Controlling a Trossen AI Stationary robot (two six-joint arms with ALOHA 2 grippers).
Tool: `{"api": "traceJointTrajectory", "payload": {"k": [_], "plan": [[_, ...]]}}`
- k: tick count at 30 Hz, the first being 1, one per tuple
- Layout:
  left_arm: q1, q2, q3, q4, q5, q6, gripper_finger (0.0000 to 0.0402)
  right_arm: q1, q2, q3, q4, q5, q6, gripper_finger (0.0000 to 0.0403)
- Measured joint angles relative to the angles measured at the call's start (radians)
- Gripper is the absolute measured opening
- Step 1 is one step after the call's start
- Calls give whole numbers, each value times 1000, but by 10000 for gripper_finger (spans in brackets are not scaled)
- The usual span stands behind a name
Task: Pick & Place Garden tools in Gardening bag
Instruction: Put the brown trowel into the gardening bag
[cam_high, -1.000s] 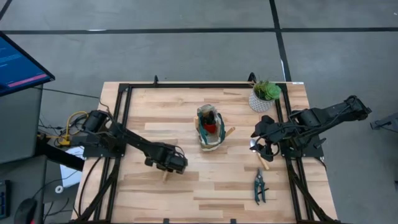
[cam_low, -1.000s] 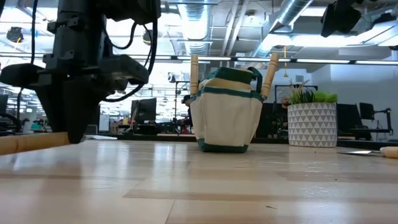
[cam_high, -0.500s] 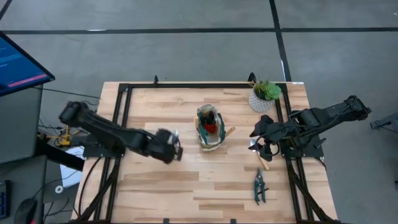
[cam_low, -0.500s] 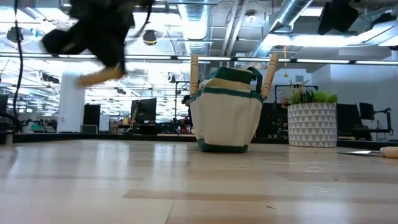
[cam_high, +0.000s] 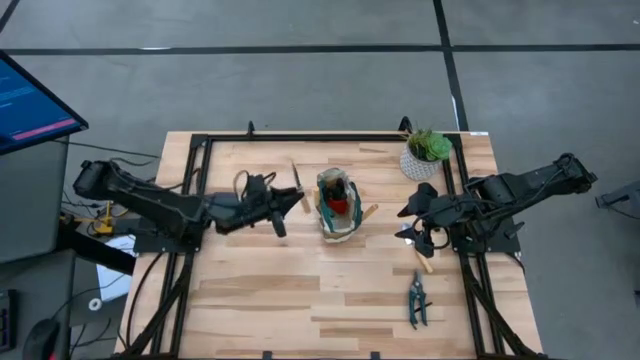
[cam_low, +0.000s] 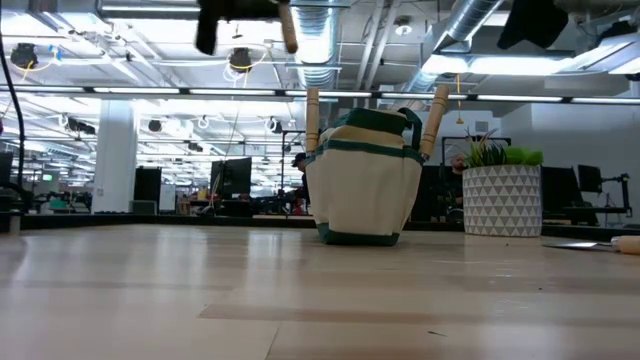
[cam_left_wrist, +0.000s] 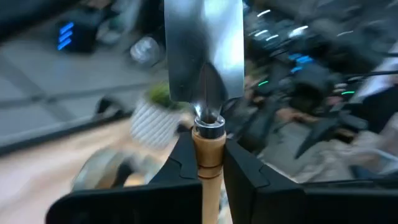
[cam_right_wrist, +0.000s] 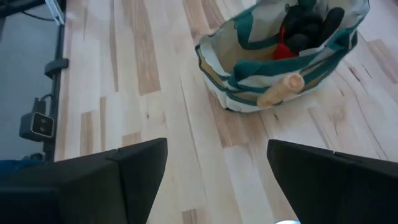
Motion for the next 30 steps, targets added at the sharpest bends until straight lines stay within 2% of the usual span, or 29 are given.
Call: {"api": "traceJointTrajectory", "payload": {"k": [2,4,9,13,17,23,30], "plan": [[45,18,-54,172,98,79,10,0,0,0,19,0,0,270],[80,29,-95,267,166,130,10,0,0,0,45,0,1,270],[106,76,-144,320,250,196,10,0,0,0,95,1,12,270],[100,158,-172,433,303,236,10,-1,0,0,104,20,44,270],[100,251,-181,507,327,238,10,-1,0,0,106,29,79,270],[106,357,-181,517,327,245,10,-1,8,0,119,44,105,270],[135,396,-181,558,337,273,10,0,14,0,173,45,106,270]]}}
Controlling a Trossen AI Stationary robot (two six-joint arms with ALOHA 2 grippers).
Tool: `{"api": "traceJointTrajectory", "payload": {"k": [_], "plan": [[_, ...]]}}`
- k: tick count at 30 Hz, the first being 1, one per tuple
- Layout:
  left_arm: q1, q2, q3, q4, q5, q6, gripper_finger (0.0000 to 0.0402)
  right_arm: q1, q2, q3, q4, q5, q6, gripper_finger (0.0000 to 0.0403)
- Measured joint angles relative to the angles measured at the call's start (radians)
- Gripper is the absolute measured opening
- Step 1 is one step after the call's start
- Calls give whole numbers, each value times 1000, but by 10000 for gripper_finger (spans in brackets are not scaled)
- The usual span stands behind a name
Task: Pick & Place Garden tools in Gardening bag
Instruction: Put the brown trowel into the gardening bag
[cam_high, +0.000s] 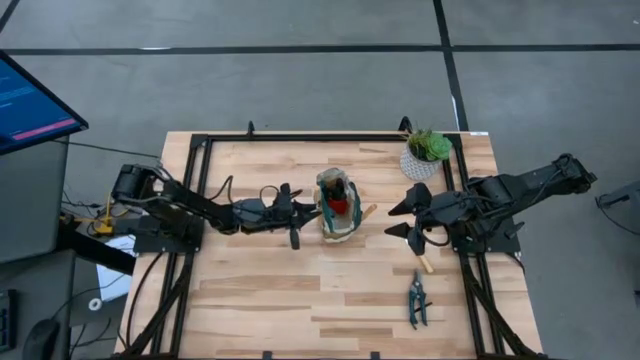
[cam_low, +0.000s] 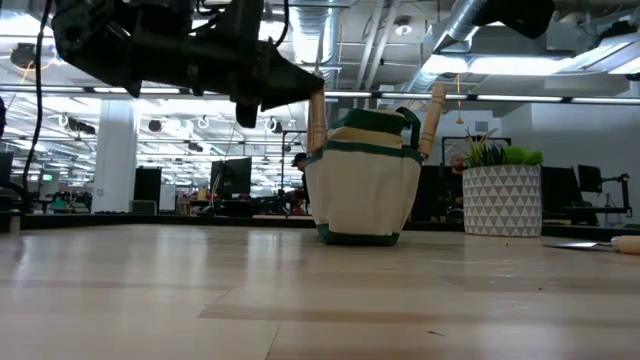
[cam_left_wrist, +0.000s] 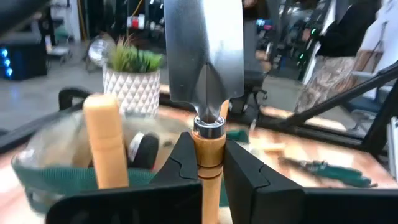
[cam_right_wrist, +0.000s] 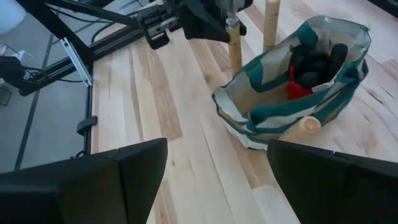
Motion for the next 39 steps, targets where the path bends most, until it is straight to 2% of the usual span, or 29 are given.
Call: {"api": "traceJointTrajectory", "payload": {"k": [5,19,33,39], "plan": [[10,-25,1,58,35,29,10,0,10,0,0,1,7,270],[39,-5,1,53,93,25,10,0,28,0,18,2,7,270],[28,-6,1,-1,71,-8,10,0,28,0,18,0,10,270],[65,-6,0,12,67,19,10,0,28,0,18,0,-5,270]]}}
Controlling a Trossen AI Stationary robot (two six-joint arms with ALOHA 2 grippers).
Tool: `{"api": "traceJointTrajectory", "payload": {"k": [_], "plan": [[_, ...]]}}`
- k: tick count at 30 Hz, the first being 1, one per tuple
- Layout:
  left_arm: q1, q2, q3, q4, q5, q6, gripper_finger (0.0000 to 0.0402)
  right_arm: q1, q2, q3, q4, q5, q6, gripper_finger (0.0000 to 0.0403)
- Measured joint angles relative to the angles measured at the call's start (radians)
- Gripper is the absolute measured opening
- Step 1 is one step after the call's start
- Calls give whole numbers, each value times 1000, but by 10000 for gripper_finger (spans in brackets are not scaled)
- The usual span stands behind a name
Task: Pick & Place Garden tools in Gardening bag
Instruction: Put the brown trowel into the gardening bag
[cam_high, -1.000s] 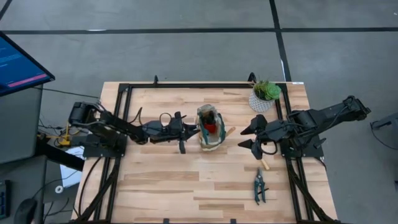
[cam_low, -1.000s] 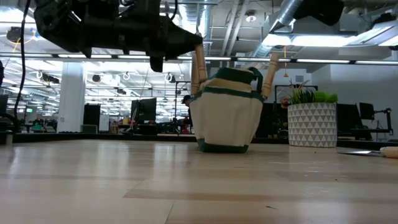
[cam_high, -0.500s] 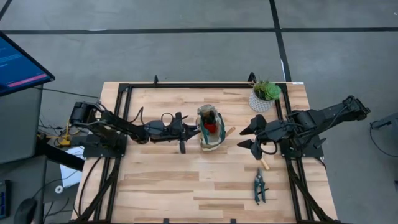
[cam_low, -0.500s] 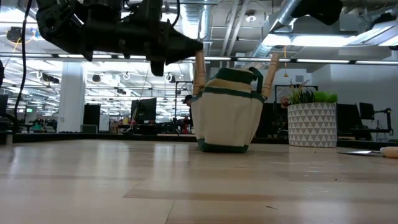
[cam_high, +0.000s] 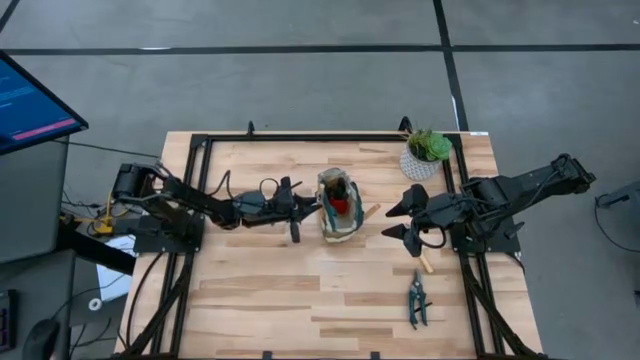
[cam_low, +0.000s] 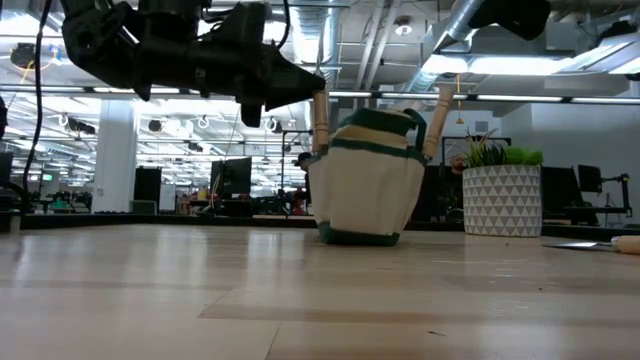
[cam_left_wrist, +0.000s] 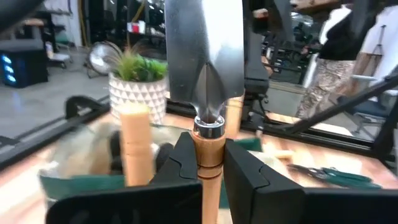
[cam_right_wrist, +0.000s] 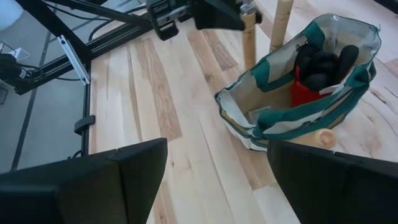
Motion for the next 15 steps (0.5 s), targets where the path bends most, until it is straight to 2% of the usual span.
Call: {"api": "traceJointTrajectory", "payload": {"k": [6,15], "plan": [[27,0,0,26,21,1,10,0,0,0,0,0,-3,270],[-32,-46,0,-94,9,-46,10,-1,0,0,0,0,1,270]]}}
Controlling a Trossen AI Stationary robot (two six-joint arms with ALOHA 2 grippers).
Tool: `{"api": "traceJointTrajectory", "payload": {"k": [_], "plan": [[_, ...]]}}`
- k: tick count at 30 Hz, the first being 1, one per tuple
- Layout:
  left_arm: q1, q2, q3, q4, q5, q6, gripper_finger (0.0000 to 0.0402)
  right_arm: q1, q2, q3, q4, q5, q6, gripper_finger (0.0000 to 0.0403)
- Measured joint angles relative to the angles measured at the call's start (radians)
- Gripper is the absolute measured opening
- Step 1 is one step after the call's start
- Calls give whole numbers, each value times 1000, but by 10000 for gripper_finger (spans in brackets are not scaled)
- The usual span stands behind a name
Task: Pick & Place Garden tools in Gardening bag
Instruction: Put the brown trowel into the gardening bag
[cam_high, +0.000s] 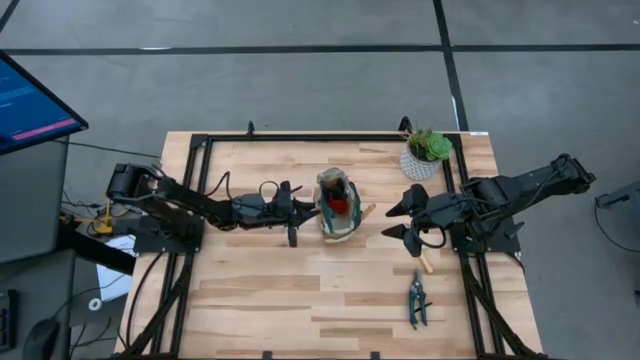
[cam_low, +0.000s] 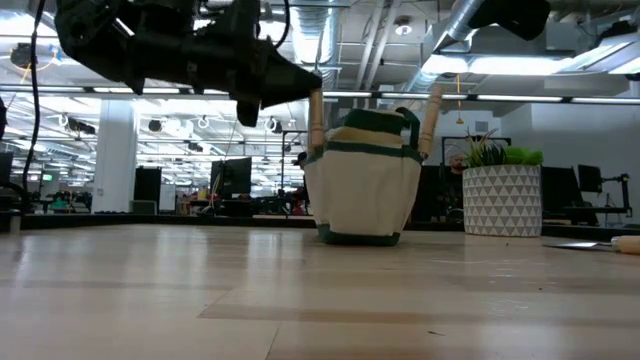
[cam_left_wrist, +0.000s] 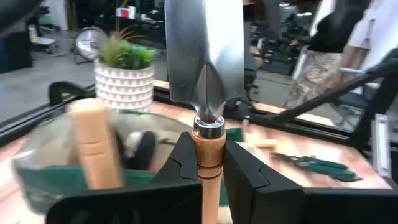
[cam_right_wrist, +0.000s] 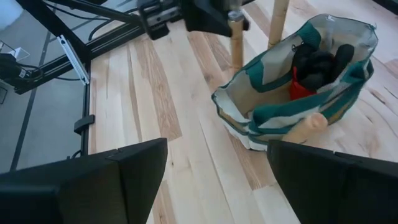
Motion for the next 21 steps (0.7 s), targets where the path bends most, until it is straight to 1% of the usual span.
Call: {"api": "traceJointTrajectory", "payload": {"k": [13,21], "plan": [[29,-17,2,2,-10,24,10,0,0,0,0,8,-14,270],[17,-17,2,1,17,-5,10,1,0,0,0,18,-16,270]]}}
